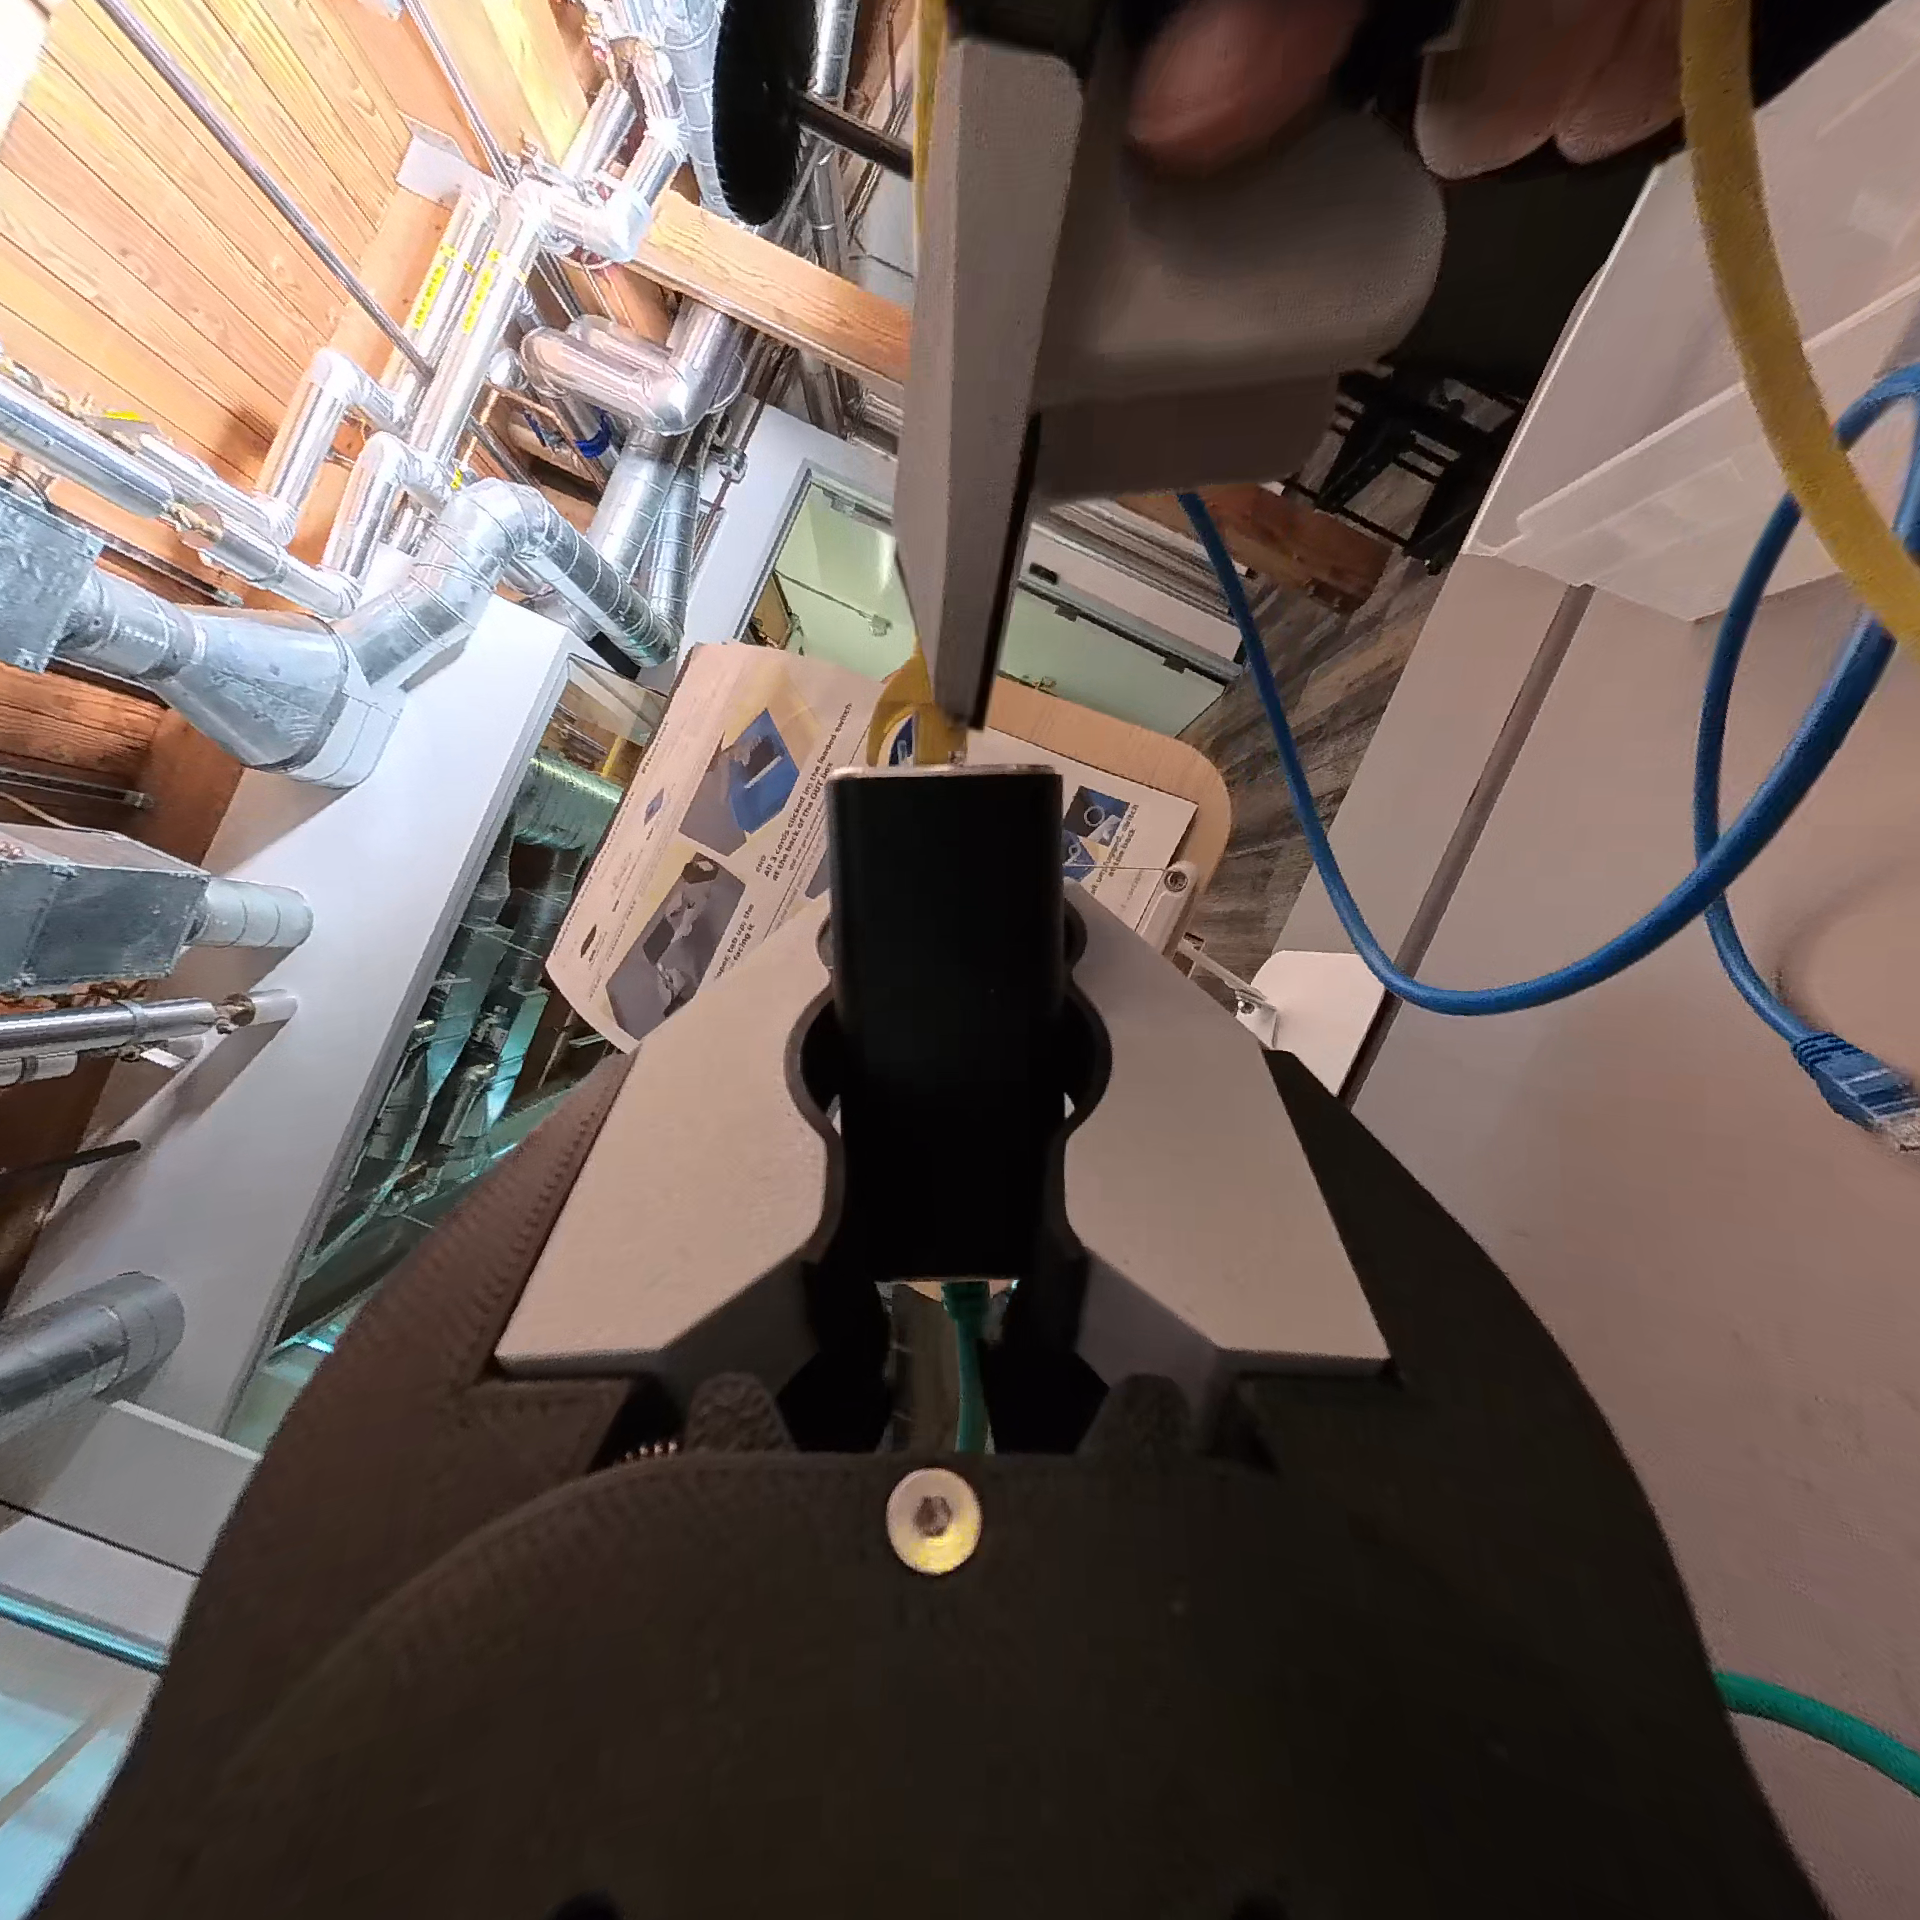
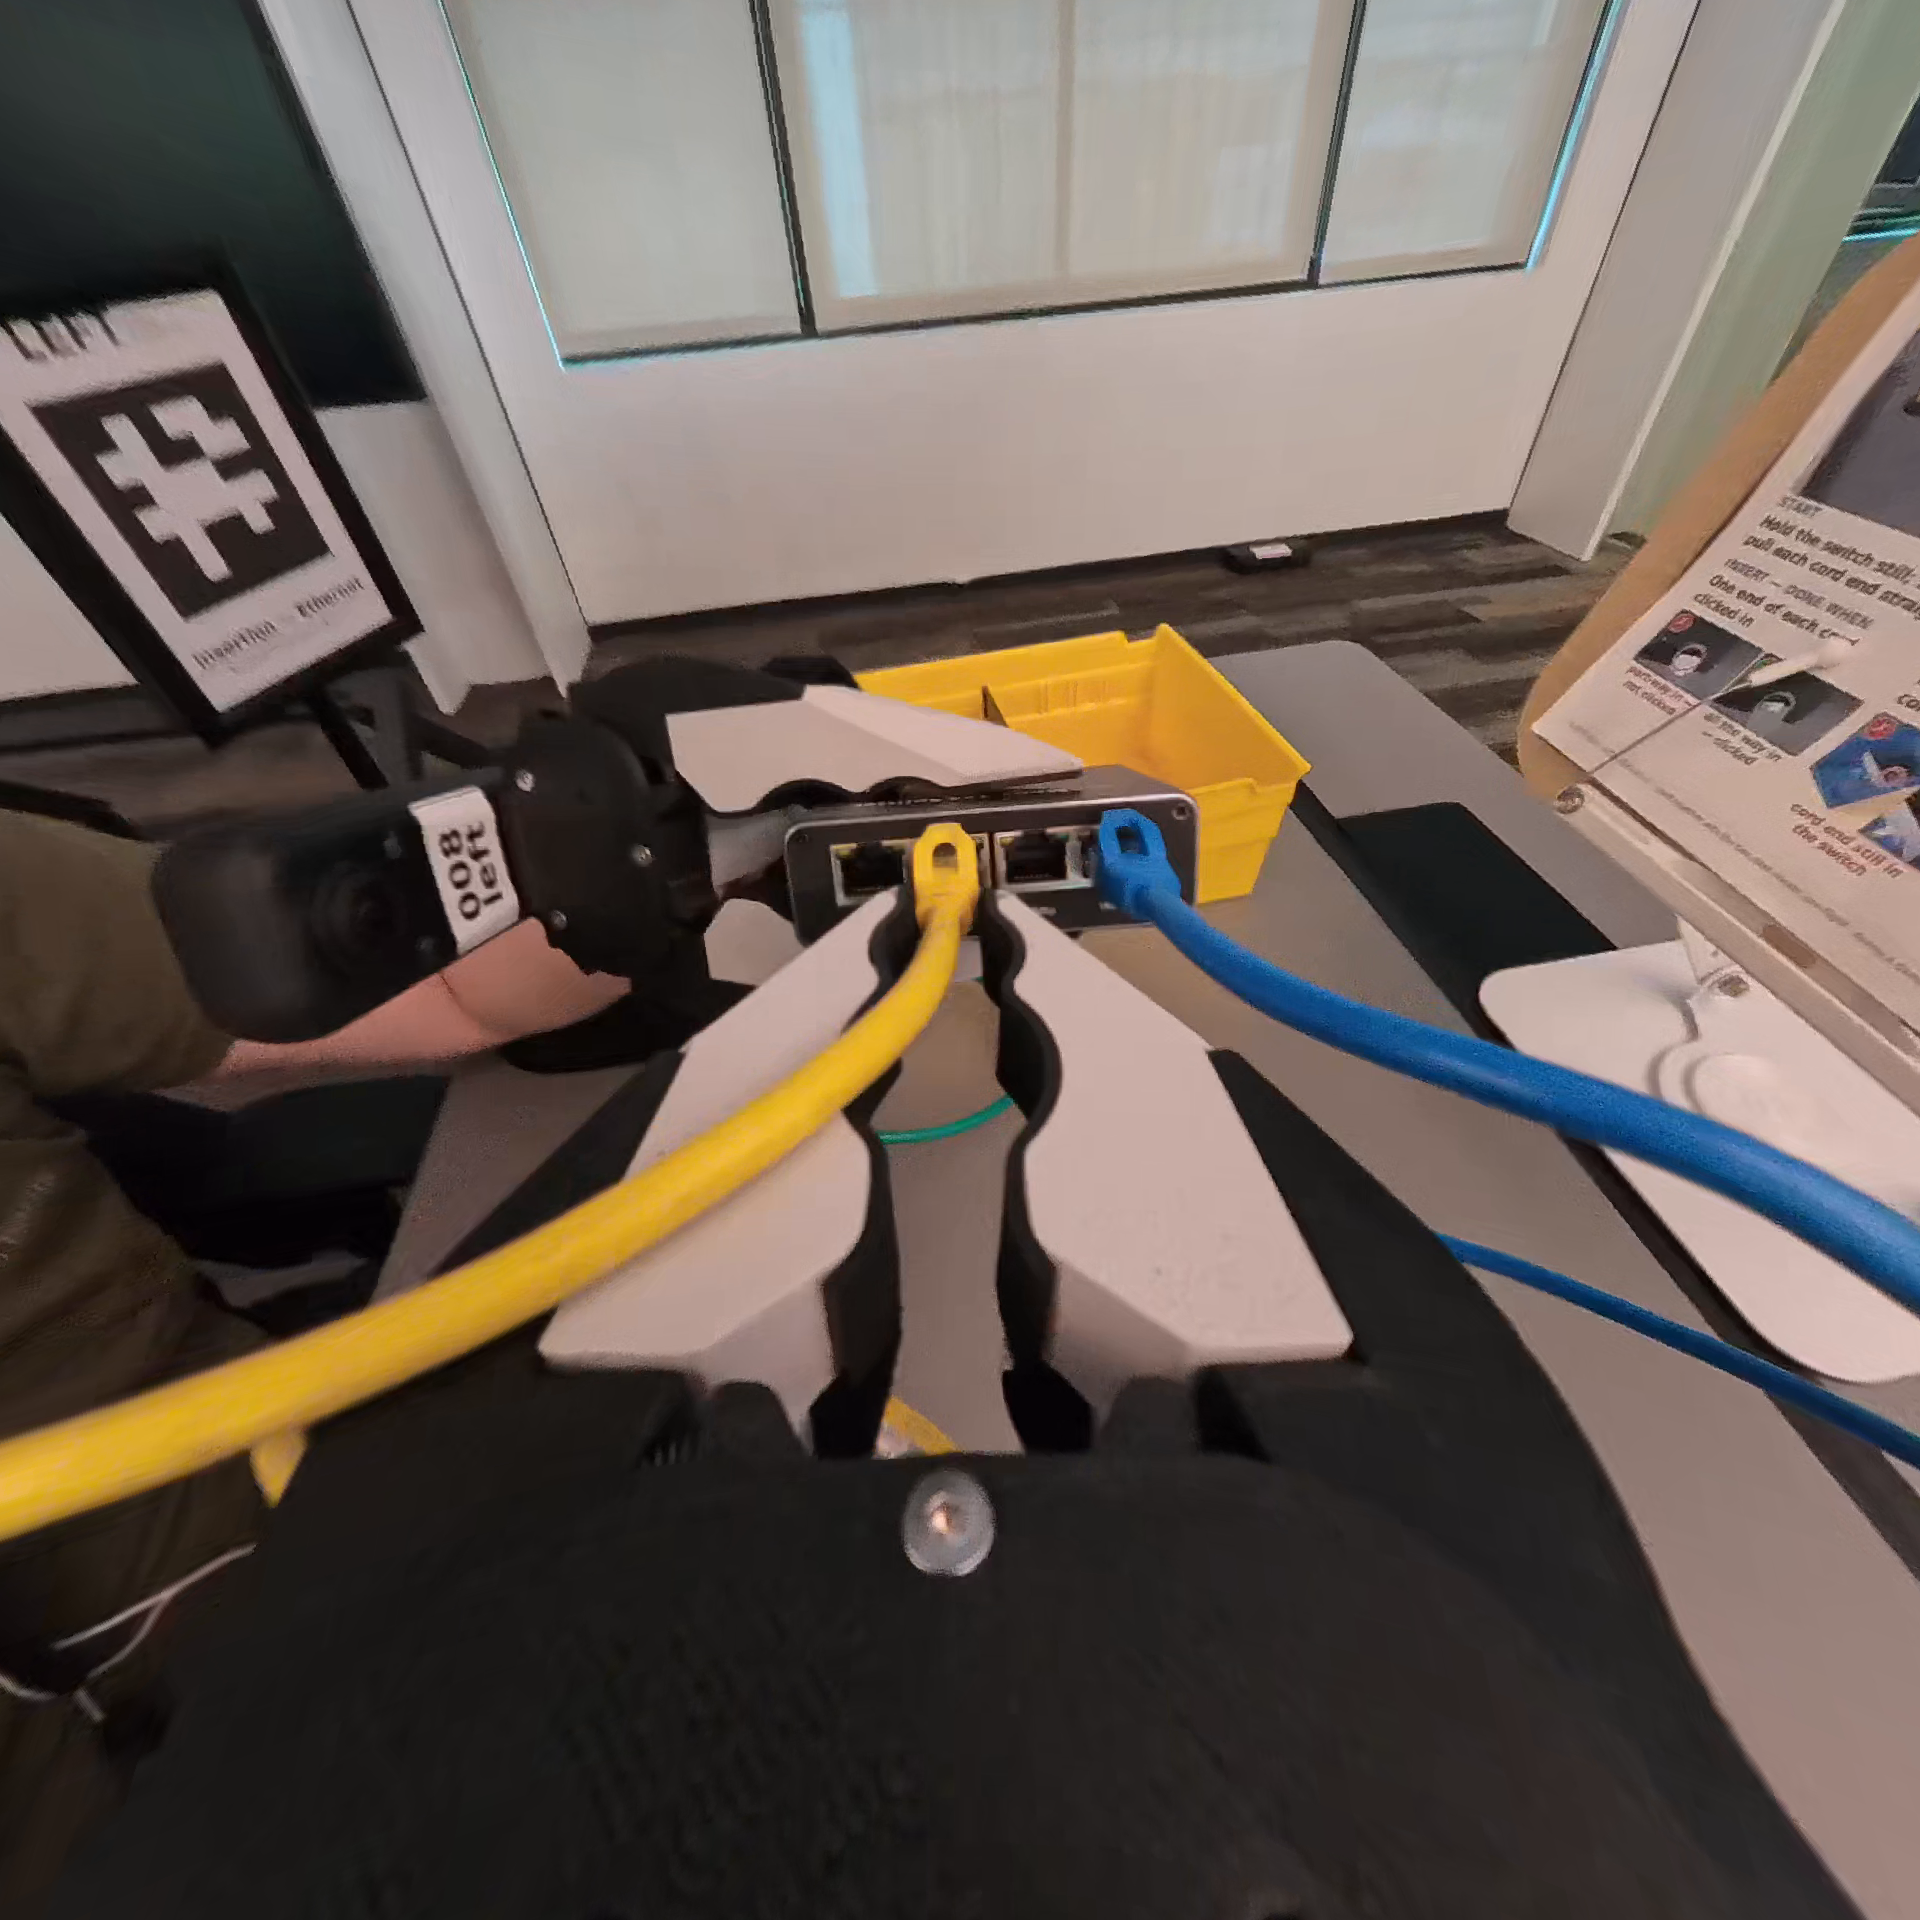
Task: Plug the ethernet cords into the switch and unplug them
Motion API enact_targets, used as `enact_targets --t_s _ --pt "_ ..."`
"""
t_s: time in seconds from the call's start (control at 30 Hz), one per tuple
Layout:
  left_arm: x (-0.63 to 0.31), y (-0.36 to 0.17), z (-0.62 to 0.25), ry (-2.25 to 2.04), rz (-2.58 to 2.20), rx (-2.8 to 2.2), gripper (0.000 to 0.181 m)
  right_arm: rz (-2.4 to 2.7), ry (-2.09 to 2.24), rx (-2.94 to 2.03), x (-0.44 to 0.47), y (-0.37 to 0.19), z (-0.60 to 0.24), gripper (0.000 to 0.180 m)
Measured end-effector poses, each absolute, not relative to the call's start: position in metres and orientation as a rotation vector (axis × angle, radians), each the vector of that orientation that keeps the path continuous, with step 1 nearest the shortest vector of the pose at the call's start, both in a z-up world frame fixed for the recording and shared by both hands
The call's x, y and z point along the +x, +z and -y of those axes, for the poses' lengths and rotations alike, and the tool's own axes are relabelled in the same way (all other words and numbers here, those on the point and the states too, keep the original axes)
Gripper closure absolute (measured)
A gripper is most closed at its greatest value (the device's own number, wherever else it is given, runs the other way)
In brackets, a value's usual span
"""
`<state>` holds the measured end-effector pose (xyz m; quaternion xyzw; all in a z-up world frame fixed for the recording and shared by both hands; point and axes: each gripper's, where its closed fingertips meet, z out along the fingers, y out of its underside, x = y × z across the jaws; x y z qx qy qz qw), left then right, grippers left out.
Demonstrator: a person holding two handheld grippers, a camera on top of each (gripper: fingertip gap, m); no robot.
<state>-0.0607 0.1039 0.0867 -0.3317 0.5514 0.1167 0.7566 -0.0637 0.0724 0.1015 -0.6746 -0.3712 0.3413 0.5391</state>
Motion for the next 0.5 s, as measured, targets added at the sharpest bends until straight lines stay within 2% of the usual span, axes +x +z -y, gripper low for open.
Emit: enact_targets --t_s 0.3,0.4,0.5 --pt "-0.07 0.102 -0.101 0.334 -1.099 -0.658 0.148 0.929 0.748 -1.537 -0.074 0.11 -0.066 0.17" --pt "-0.071 0.1 -0.106 0.347 -1.106 -0.686 0.14 0.961 0.696 -1.55 -0.08 0.105 -0.066 0.17" --pt "-0.071 0.098 -0.108 0.37 -1.125 -0.688 0.146 0.964 0.67 -1.555 -0.086 0.103 -0.067 0.169"
